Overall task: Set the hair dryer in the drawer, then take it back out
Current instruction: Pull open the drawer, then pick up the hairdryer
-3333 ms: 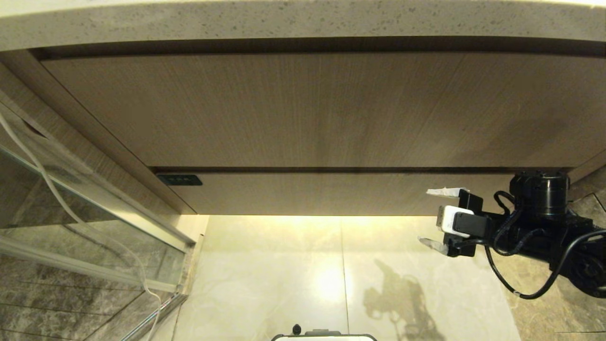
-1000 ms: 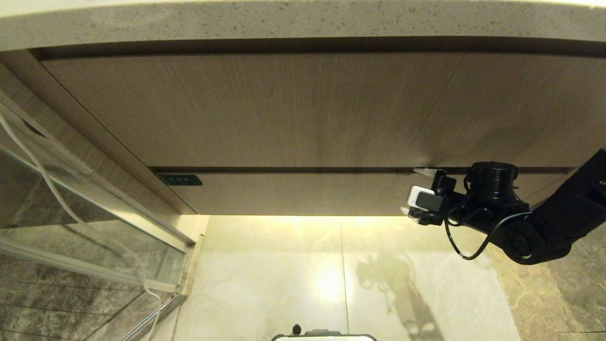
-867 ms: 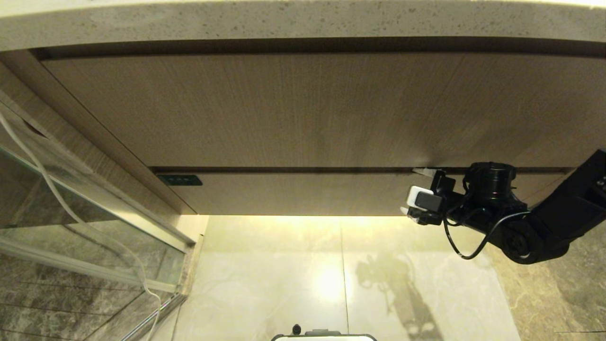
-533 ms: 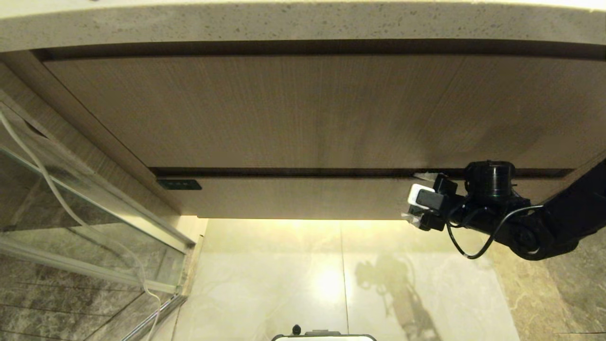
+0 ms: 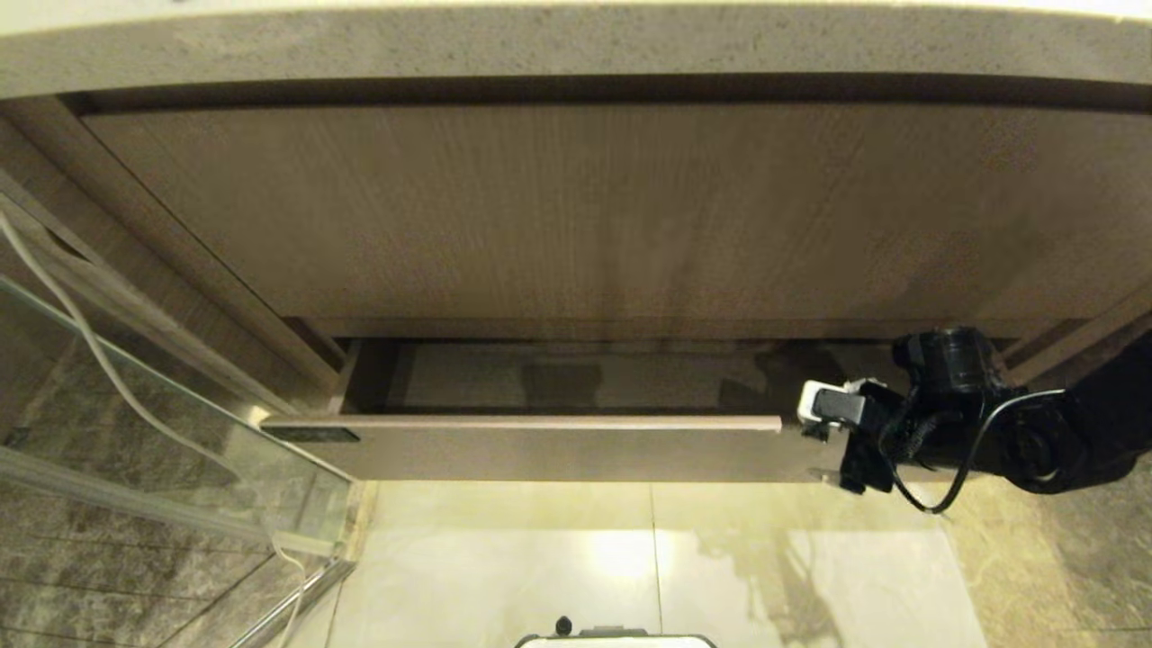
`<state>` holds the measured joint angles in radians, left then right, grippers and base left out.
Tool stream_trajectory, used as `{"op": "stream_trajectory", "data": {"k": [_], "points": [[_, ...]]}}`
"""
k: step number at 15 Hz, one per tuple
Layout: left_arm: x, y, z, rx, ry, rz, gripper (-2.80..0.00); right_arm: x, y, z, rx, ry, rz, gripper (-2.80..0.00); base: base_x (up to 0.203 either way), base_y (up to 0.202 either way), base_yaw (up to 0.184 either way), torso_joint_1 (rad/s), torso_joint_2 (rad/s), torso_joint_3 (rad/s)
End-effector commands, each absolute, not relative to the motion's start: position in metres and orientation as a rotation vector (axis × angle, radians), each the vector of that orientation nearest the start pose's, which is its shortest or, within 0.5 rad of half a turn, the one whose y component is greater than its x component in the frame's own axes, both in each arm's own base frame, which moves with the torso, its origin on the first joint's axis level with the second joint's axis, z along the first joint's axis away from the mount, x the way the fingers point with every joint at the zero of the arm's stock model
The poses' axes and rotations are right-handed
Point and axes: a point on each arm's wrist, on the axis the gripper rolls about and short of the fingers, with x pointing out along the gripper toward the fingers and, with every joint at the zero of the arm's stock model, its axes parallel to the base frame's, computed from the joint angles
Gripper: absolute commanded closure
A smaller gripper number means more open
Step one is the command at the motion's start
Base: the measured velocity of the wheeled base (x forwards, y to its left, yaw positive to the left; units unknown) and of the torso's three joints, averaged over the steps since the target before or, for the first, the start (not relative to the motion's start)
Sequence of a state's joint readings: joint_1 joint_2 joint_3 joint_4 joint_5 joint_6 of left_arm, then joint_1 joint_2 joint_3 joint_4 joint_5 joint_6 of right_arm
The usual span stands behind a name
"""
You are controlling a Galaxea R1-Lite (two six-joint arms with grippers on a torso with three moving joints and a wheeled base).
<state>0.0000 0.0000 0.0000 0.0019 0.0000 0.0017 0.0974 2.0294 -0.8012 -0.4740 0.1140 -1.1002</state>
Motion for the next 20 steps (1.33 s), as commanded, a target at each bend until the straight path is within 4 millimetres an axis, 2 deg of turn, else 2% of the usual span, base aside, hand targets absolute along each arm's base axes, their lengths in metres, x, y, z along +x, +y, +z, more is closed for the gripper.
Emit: {"op": "stream_trajectory", "data": {"k": [1, 6, 10, 15, 20], "points": [[-0.023, 0.0, 0.075, 0.002, 0.002, 0.0, 0.0, 0.324, 0.035, 0.071, -1.041, 0.57, 0.606, -2.8, 0.0, 0.0, 0.0, 0.0, 0.0, 0.0], [-0.023, 0.0, 0.075, 0.002, 0.002, 0.0, 0.0, 0.269, 0.022, 0.092, -0.993, 0.723, 0.669, -2.8, 0.0, 0.0, 0.0, 0.0, 0.0, 0.0], [-0.023, 0.0, 0.075, 0.002, 0.002, 0.0, 0.0, 0.244, 0.007, 0.113, -0.904, 0.731, 0.568, -2.8, 0.0, 0.0, 0.0, 0.0, 0.0, 0.0], [-0.023, 0.0, 0.075, 0.002, 0.002, 0.0, 0.0, 0.192, -0.004, 0.123, -0.732, 0.855, 0.51, -2.8, 0.0, 0.0, 0.0, 0.0, 0.0, 0.0], [-0.023, 0.0, 0.075, 0.002, 0.002, 0.0, 0.0, 0.18, -0.011, 0.138, -0.721, 0.8, 0.44, -2.8, 0.0, 0.0, 0.0, 0.0, 0.0, 0.0]]}}
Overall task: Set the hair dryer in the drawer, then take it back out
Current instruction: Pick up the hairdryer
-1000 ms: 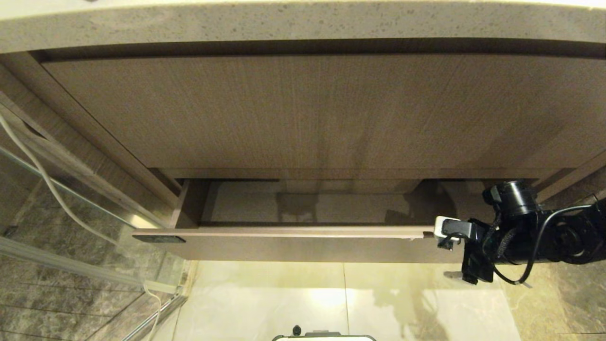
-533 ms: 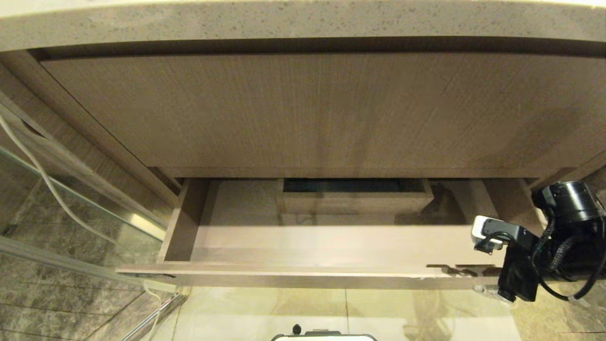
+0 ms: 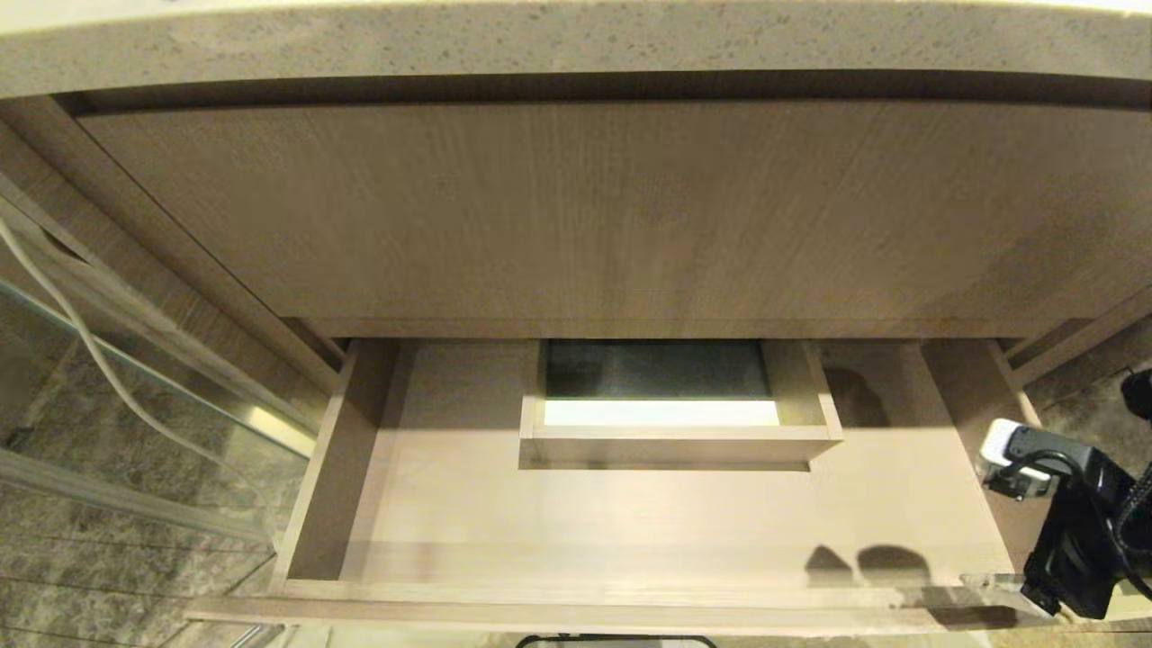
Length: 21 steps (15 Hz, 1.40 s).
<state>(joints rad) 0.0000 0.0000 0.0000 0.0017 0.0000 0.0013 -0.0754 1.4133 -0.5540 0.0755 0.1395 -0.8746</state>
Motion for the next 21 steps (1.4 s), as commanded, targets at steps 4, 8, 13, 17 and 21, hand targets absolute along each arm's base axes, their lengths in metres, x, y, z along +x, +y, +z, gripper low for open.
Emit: {"op": "stream_trajectory", "data": {"k": [4, 8, 13, 17, 21], "points": [[-0.023, 0.0, 0.075, 0.002, 0.002, 0.0, 0.0, 0.161, -0.017, 0.144, -0.624, 0.78, 0.344, -2.8, 0.0, 0.0, 0.0, 0.0, 0.0, 0.0], [-0.023, 0.0, 0.075, 0.002, 0.002, 0.0, 0.0, 0.145, -0.021, 0.14, -0.547, 0.808, 0.274, 0.0, 0.0, 0.0, 0.0, 0.0, 0.0, 0.0], [-0.023, 0.0, 0.075, 0.002, 0.002, 0.0, 0.0, 0.13, -0.019, 0.152, -0.215, 0.78, 0.107, 0.0, 0.0, 0.0, 0.0, 0.0, 0.0, 0.0], [-0.023, 0.0, 0.075, 0.002, 0.002, 0.0, 0.0, 0.088, -0.012, 0.167, -0.093, 0.636, 0.036, 0.0, 0.0, 0.0, 0.0, 0.0, 0.0, 0.0], [-0.023, 0.0, 0.075, 0.002, 0.002, 0.0, 0.0, 0.033, -0.002, 0.145, -0.065, 0.451, -0.014, 0.0, 0.0, 0.0, 0.0, 0.0, 0.0, 0.0]]}}
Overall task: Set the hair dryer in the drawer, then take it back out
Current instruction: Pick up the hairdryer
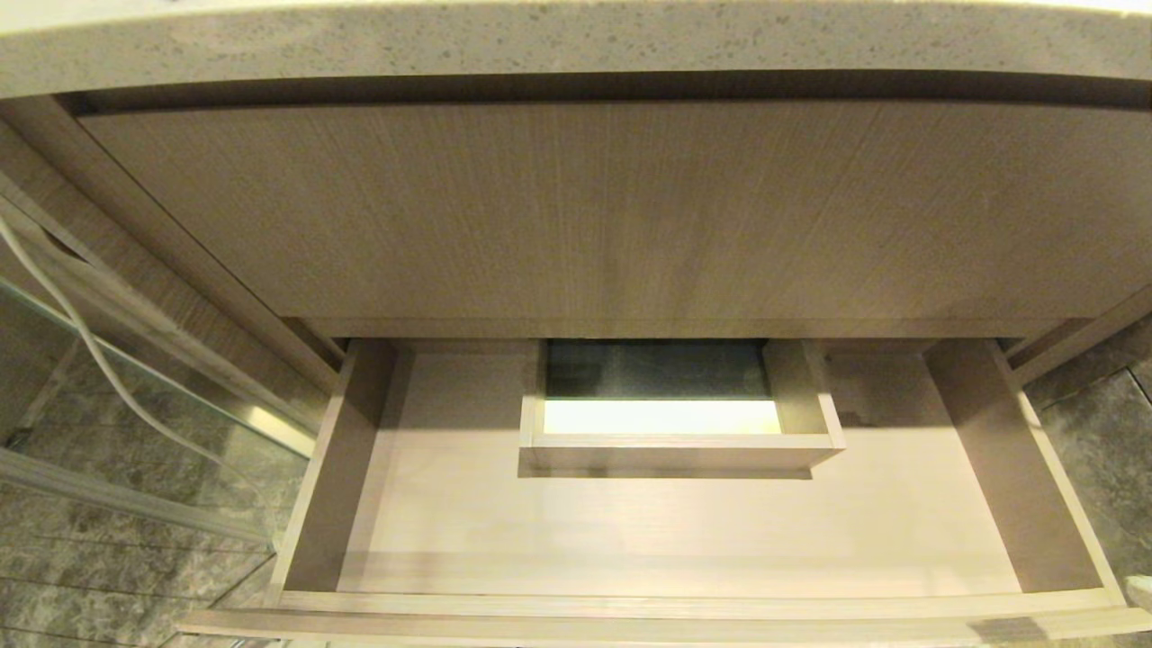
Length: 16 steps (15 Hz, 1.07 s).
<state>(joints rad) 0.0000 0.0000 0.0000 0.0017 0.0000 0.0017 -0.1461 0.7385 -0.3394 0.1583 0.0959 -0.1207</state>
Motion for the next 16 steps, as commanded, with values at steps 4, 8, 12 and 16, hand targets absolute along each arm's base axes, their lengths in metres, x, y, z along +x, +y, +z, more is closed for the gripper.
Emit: {"op": "stream_trajectory", "data": {"k": [4, 8, 12, 16], "points": [[-0.023, 0.0, 0.075, 0.002, 0.002, 0.0, 0.0, -0.002, 0.001, 0.112, -0.058, 0.3, -0.022, 0.0, 0.0, 0.0, 0.0, 0.0, 0.0, 0.0], [-0.023, 0.0, 0.075, 0.002, 0.002, 0.0, 0.0, -0.016, -0.004, 0.092, -0.077, 0.192, -0.153, 0.0, 0.0, 0.0, 0.0, 0.0, 0.0, 0.0], [-0.023, 0.0, 0.075, 0.002, 0.002, 0.0, 0.0, -0.025, -0.001, 0.086, -0.072, 0.091, -0.019, 0.0, 0.0, 0.0, 0.0, 0.0, 0.0, 0.0], [-0.023, 0.0, 0.075, 0.002, 0.002, 0.0, 0.0, -0.028, 0.0, 0.08, -0.004, 0.065, 0.007, 0.0, 0.0, 0.0, 0.0, 0.0, 0.0, 0.0]]}}
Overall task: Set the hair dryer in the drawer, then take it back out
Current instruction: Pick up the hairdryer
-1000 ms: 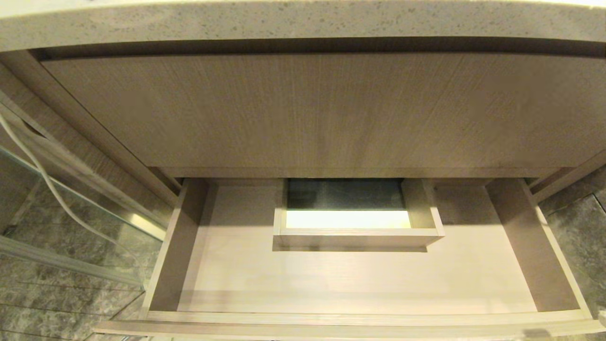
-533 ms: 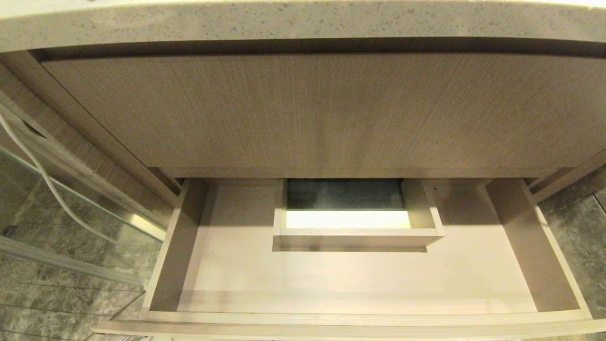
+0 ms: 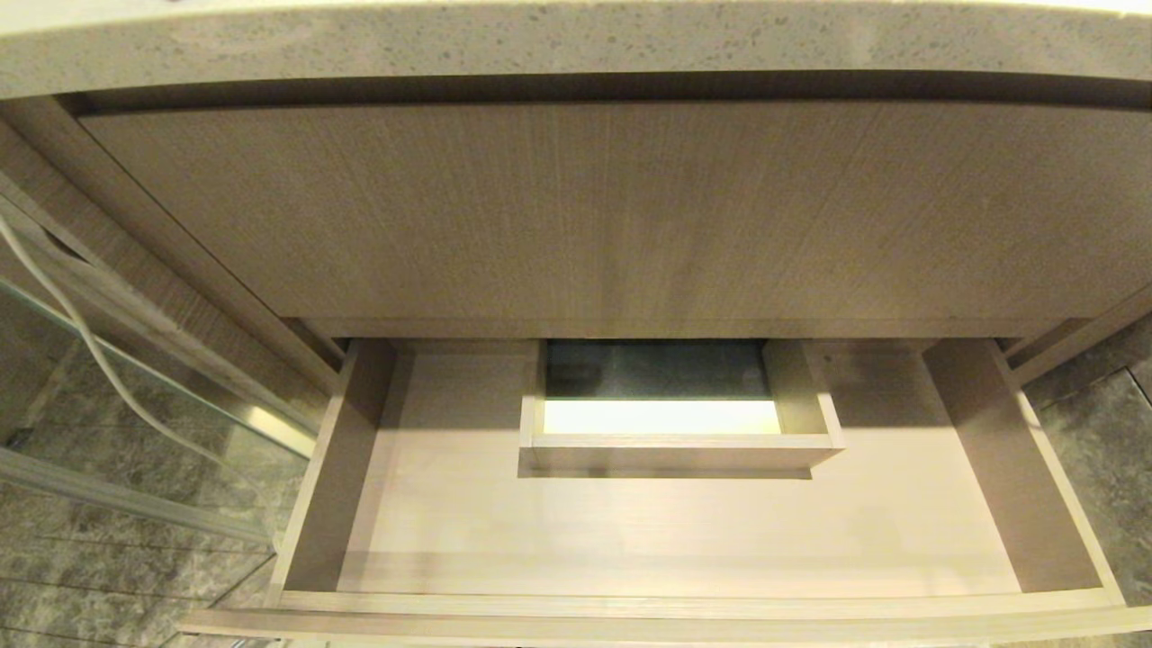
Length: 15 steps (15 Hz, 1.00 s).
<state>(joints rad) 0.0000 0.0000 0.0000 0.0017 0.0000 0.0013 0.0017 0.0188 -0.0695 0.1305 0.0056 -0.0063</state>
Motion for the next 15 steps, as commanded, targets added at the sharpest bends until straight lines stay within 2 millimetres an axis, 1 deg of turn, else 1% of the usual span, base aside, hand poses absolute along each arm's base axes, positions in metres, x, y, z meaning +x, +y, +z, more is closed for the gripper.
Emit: {"op": "stream_trajectory", "data": {"k": [1, 3, 15], "points": [[-0.0228, 0.0, 0.0753, 0.002, 0.002, 0.0, 0.0, -0.0268, 0.0, 0.0748, 0.006, 0.079, 0.001, 0.0, 0.0, 0.0, 0.0, 0.0, 0.0, 0.0], [-0.0228, 0.0, 0.0753, 0.002, 0.002, 0.0, 0.0, -0.0257, 0.0, 0.0762, 0.014, 0.048, 0.001, 0.0, 0.0, 0.0, 0.0, 0.0, 0.0, 0.0], [-0.0228, 0.0, 0.0753, 0.002, 0.002, 0.0, 0.0, -0.0253, 0.0, 0.0758, 0.017, 0.045, 0.003, 0.0, 0.0, 0.0, 0.0, 0.0, 0.0, 0.0]]}}
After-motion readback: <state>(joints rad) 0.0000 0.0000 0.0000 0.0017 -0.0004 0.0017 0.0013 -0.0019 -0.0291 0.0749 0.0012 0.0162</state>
